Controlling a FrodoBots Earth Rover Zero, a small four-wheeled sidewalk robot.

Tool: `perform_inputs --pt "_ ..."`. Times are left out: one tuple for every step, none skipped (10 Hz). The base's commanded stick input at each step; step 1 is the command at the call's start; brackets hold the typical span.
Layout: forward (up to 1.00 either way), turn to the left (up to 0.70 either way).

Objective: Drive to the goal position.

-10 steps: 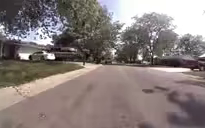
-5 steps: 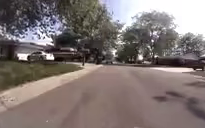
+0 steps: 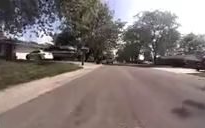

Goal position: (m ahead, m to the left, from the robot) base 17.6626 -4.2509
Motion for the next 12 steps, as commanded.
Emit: perform_inputs --pt "1.0 0.03" --pt "1.0 0.03" --pt "1.0 0.03" --pt "1.0 0.03" --pt "1.0 0.03" --pt "1.0 0.03" --pt "1.0 0.02" --pt "1.0 0.0" --pt "1.0 0.0" --pt "1.0 -0.09" --pt "1.0 -0.23" --pt "1.0 -0.32"
